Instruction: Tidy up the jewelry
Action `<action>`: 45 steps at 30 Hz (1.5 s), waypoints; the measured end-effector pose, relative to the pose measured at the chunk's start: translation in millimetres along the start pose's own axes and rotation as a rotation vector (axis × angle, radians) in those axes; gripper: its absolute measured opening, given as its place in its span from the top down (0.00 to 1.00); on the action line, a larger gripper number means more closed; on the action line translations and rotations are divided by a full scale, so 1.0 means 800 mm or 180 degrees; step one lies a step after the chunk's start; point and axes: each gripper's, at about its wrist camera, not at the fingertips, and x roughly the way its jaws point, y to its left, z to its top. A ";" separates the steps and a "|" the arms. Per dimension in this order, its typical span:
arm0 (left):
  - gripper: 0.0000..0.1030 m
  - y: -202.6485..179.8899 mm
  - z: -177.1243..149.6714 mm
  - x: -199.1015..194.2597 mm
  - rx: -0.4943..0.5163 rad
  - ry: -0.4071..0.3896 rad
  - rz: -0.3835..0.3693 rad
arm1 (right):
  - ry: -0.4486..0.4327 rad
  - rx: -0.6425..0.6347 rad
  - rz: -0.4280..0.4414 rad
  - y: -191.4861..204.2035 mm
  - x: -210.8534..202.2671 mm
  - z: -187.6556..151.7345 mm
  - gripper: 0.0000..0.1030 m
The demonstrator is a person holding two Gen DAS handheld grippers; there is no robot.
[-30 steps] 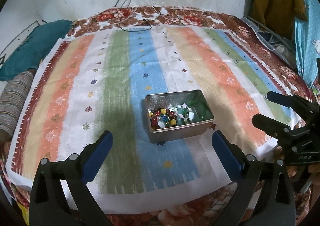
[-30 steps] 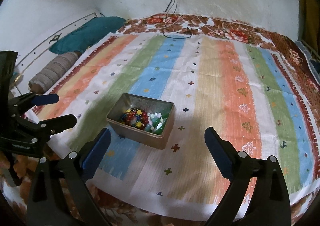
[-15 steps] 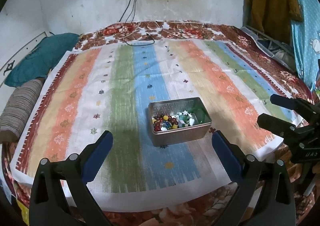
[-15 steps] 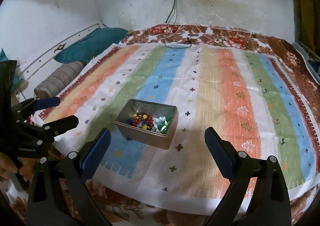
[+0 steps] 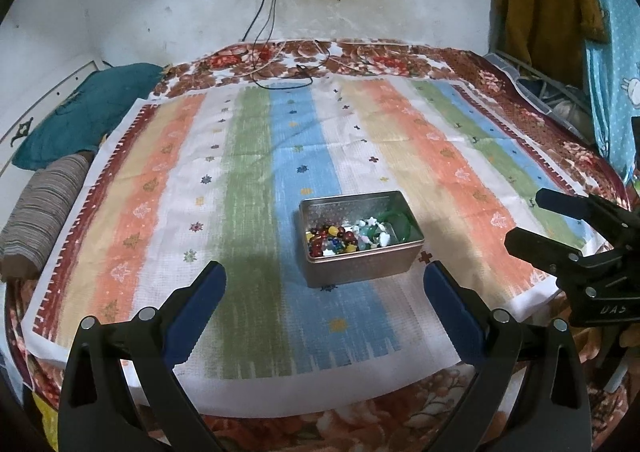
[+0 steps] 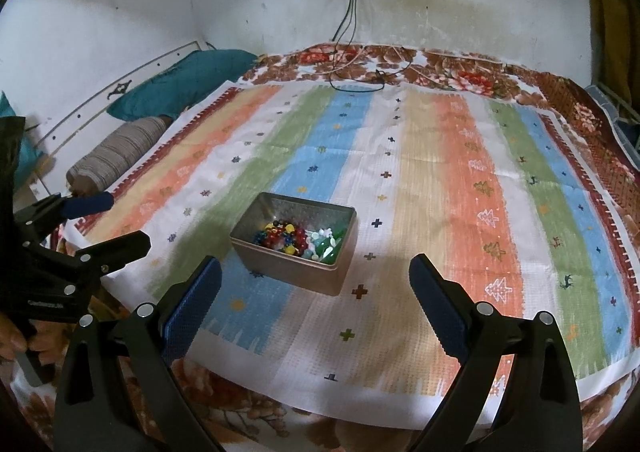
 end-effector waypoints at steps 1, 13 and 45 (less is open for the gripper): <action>0.06 0.000 0.000 0.000 -0.0002 -0.0004 -0.0019 | -0.0001 0.0000 0.0000 0.000 0.000 0.000 0.07; 0.06 0.008 0.000 -0.001 -0.0066 -0.0045 -0.0041 | -0.0085 -0.0033 0.0003 0.005 -0.006 -0.002 0.07; 0.06 0.002 0.000 0.004 -0.0021 0.0030 -0.0092 | -0.0112 -0.0042 -0.0009 0.006 -0.008 0.000 0.07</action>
